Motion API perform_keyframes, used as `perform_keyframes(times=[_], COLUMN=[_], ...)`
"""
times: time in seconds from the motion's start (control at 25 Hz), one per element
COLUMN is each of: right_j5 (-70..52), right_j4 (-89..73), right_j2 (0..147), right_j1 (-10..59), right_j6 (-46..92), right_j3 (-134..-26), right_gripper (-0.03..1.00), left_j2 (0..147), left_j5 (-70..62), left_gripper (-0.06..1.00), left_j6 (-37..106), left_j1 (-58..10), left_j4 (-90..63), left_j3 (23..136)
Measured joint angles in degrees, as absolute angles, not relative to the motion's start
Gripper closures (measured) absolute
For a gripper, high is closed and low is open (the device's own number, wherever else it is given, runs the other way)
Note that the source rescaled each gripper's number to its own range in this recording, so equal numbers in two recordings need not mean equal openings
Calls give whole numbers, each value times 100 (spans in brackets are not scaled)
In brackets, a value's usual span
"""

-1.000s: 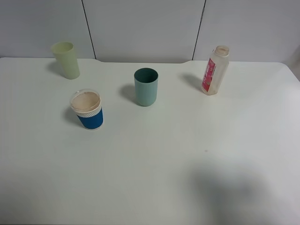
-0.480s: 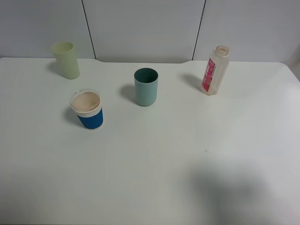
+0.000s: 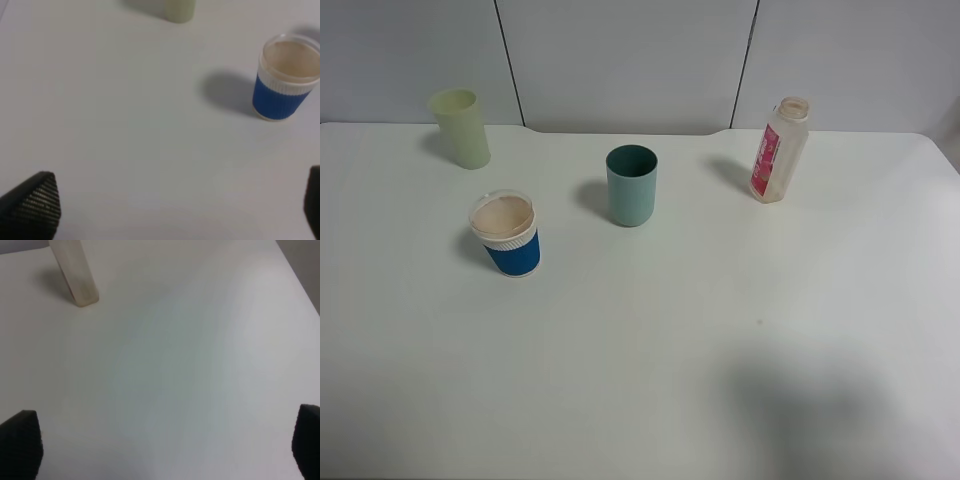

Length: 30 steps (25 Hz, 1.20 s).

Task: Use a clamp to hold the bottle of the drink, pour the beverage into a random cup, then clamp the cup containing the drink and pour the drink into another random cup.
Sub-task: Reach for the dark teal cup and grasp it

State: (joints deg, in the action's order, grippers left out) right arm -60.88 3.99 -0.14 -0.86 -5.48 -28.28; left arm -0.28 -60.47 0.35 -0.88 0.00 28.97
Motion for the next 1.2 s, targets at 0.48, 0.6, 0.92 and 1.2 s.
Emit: perform_keyframes(times=[0.48, 0.6, 0.92, 1.2], right_j5=[-6088, -6088, -6088, -6088], right_j4=[399, 399, 399, 399], right_j2=[-14, -14, -14, -14], right_j1=[-86, -86, -86, -86], right_j6=[-548, -548, -548, -548], right_j3=[-2828, -2828, -2828, -2828], right_gripper=[-3, -3, -3, -3], left_j2=[-28, -32, 245, 1481], left_j5=[-6047, -5984, -4731, -4301], left_gripper=[-5, -5, -5, -5], left_j6=[35, 35, 35, 850], left_j1=[-88, -88, -88, -88], left_j4=[0, 0, -456, -1634], left_j3=[2897, 2931, 3213, 3219])
